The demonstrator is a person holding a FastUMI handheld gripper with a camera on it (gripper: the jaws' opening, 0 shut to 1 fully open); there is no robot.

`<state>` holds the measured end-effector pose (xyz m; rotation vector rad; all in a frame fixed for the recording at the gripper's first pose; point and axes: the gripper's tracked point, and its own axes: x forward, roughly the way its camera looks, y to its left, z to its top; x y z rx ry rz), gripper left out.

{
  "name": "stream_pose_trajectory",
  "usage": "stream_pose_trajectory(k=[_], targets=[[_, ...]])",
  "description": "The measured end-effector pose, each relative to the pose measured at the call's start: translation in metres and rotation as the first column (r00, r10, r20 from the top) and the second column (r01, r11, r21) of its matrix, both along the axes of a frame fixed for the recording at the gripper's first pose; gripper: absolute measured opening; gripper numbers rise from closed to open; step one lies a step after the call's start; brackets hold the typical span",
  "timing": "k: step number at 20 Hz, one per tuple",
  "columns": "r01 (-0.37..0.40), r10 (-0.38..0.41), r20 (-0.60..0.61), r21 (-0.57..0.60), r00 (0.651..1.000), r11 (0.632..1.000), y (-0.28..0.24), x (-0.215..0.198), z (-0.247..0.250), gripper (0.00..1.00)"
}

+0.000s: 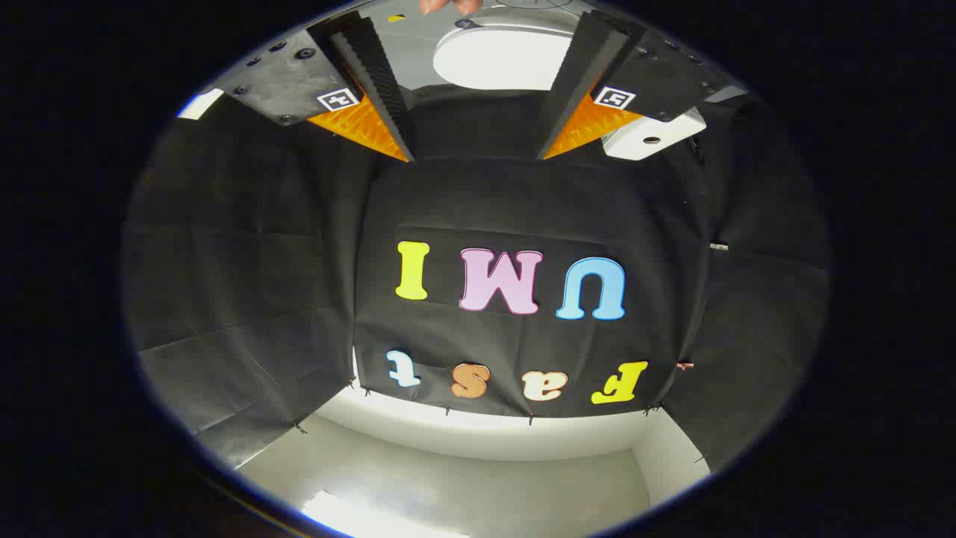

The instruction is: Open the toilet lid.

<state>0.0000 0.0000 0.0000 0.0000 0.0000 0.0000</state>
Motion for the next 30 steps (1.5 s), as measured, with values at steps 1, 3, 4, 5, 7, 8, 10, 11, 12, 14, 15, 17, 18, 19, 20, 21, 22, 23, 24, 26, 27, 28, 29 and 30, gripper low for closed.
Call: stream_pose_trajectory(k=[1, 3, 4, 5, 7, 8, 10, 11, 12, 14, 15, 17, 18, 19, 20, 21, 22, 23, 24, 26, 27, 28, 29, 30], targets=[[-0.006, 0.006, 0.0, 0.003, 1.0, 1.0, 0.003, 0.0, 0.001, 0.98], [-0.016, 0.016, -0.005, 0.001, 1.0, 1.0, 0.009, 0.0, 0.0, 0.98], [-0.017, 0.017, -0.005, -0.003, 1.0, 1.0, 0.01, 0.0, 0.001, 0.98], [-0.013, 0.012, -0.004, -0.008, 1.0, 1.0, 0.01, 0.001, 0.001, 0.98], [-0.006, 0.006, -0.005, -0.01, 1.0, 1.0, 0.008, 0.003, 0.001, 0.98], [-0.003, 0.003, -0.009, -0.006, 1.0, 1.0, 0.008, 0.004, -0.001, 0.98], [0.0, 0.0, -0.011, -0.001, 1.0, 1.0, 0.006, 0.004, 0.0, 0.98], [0.003, -0.003, -0.01, -0.004, 1.0, 1.0, 0.005, 0.005, 0.0, 0.98], [0.008, -0.008, -0.008, -0.007, 1.0, 1.0, 0.003, 0.004, 0.001, 0.98], [0.009, -0.009, -0.006, -0.008, 1.0, 1.0, 0.002, 0.003, 0.001, 0.98], [0.009, -0.009, -0.006, -0.009, 1.0, 1.0, 0.003, 0.003, 0.001, 0.98], [0.005, -0.005, -0.009, -0.017, 1.0, 1.0, 0.005, 0.003, 0.0, 0.98], [0.006, -0.006, -0.009, -0.021, 1.0, 1.0, 0.004, 0.003, 0.0, 0.98], [0.008, -0.008, -0.006, -0.024, 1.0, 1.0, 0.003, 0.003, 0.001, 0.98], [0.01, -0.01, -0.001, -0.029, 1.0, 1.0, 0.003, 0.003, 0.001, 0.98], [0.011, -0.011, 0.002, -0.031, 1.0, 0.999, 0.003, 0.004, 0.001, 0.98], [0.009, -0.009, 0.005, -0.033, 1.0, 0.999, 0.004, 0.006, 0.001, 0.98], [0.005, -0.004, 0.006, -0.034, 1.0, 0.999, 0.006, 0.007, -0.001, 0.98], [0.002, -0.002, 0.007, -0.035, 1.0, 0.999, 0.006, 0.008, -0.003, 0.98], [0.003, -0.002, 0.019, -0.033, 1.0, 0.999, 0.005, 0.012, -0.007, 0.98], [0.003, -0.002, 0.022, -0.031, 1.0, 1.0, 0.004, 0.014, -0.012, 0.98], [0.001, -0.001, 0.028, -0.027, 1.0, 1.0, 0.004, 0.015, -0.015, 0.98], [0.001, 0.0, 0.038, -0.025, 0.999, 1.0, 0.003, 0.017, -0.02, 0.98], [0.01, -0.009, 0.046, -0.027, 0.999, 1.0, -0.001, 0.02, -0.023, 0.98]])
